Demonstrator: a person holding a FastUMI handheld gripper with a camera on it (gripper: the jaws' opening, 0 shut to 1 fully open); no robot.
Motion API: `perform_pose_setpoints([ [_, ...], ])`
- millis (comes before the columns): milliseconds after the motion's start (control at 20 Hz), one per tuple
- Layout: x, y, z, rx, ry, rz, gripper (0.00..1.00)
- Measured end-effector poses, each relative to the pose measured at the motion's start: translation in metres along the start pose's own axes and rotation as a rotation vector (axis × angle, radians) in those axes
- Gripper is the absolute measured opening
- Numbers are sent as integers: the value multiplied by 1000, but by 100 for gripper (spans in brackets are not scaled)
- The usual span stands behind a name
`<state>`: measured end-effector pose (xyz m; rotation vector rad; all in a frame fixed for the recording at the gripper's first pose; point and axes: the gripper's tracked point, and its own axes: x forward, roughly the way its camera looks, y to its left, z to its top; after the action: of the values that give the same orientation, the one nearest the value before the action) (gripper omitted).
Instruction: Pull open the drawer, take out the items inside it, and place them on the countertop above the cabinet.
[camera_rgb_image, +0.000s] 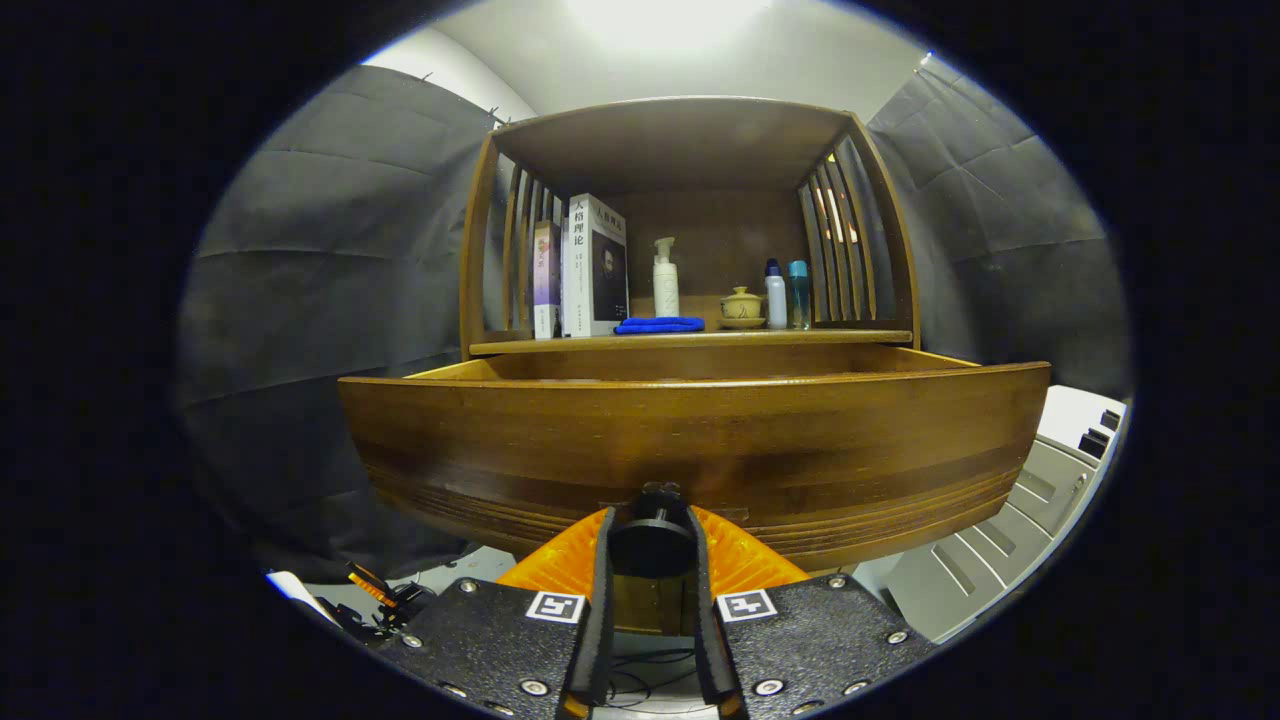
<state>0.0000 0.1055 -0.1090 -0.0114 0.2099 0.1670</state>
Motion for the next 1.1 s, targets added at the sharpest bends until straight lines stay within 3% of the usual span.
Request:
perform_pose_setpoints([
  [250, -9, 2, -1, -17, 8, 24, 34],
  [450, -17, -2, 14, 11, -25, 37, 49],
  [600, -26, -6, 38, -10, -48, 58, 77],
  [800, -36, -11, 84, -52, -117, 75, 87],
  [1100, -15, -9, 130, -20, -97, 116, 91],
])
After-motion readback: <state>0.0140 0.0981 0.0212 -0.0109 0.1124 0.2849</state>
